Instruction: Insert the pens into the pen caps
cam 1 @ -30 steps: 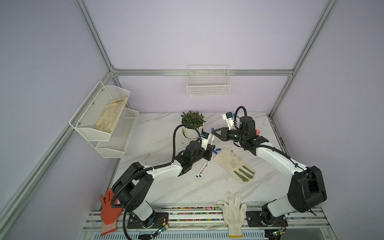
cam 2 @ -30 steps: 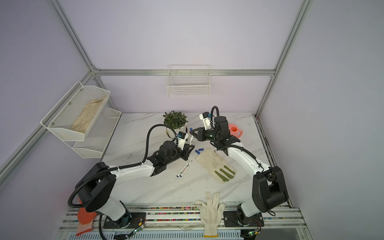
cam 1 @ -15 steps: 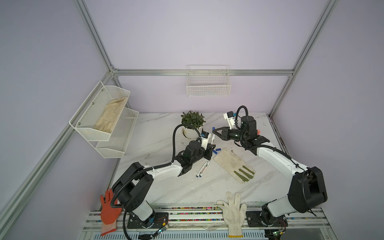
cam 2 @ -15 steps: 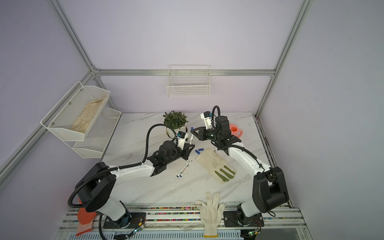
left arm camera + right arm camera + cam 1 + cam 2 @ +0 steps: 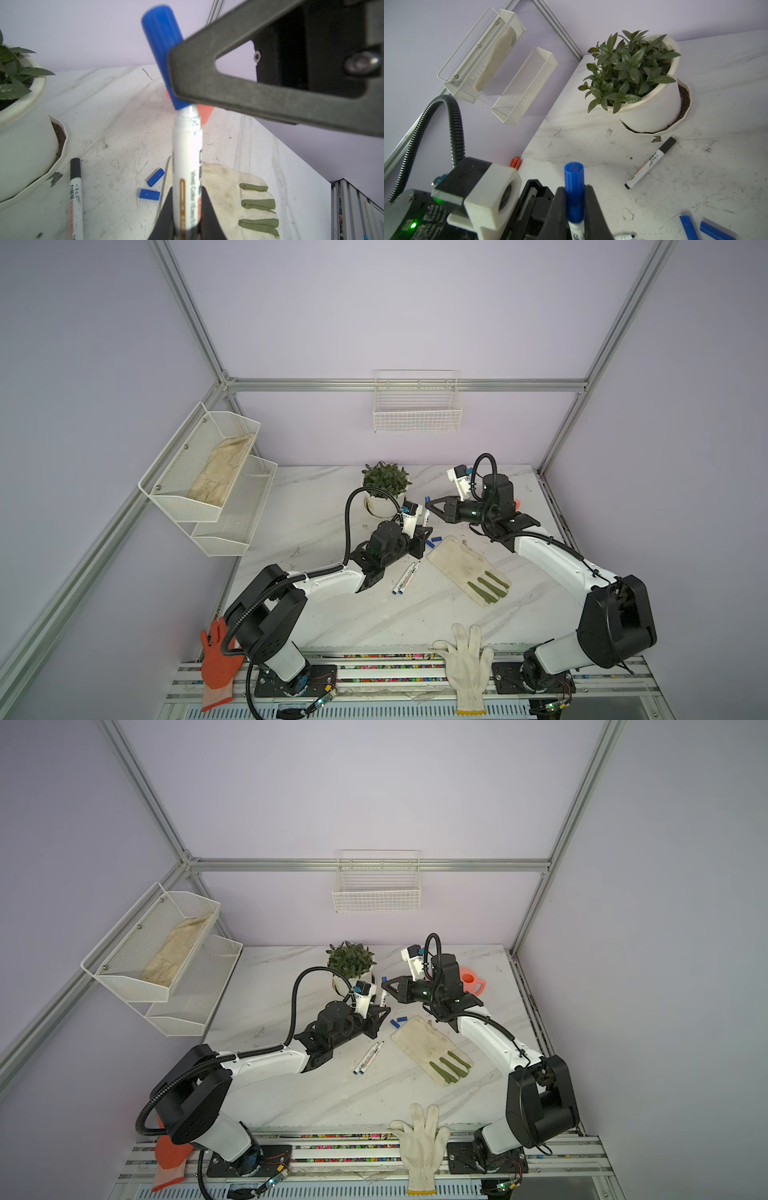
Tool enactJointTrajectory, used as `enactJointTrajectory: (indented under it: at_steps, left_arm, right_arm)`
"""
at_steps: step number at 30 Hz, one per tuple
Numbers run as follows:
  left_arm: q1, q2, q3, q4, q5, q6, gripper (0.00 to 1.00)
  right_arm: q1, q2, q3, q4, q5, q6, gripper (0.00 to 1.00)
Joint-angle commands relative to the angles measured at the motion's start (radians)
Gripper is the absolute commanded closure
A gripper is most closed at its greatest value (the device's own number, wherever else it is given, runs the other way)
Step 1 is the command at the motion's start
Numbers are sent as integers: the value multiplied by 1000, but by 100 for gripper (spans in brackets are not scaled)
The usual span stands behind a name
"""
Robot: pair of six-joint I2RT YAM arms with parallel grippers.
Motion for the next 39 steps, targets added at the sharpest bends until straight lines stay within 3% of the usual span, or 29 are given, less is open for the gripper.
enactJointTrajectory:
  at_steps: [1, 9, 19, 24, 39]
  left_arm:
    - [35, 14, 57, 142, 0, -67, 100]
    - [105, 57, 153, 273, 49, -128, 100]
    - [113, 90, 314, 256, 65, 39, 100]
    - [112, 107, 355, 263, 77, 59, 100]
    - [72, 124, 285, 519, 98, 175, 100]
  right_arm:
    - [-4, -34, -18, 9, -54, -10, 100]
    - [-5, -58, -26, -5, -85, -37, 100]
    - [1, -72, -17, -108, -39, -136, 99]
    - [17, -82, -19, -125, -43, -158, 99]
    - [26, -96, 17, -117, 17, -175, 96]
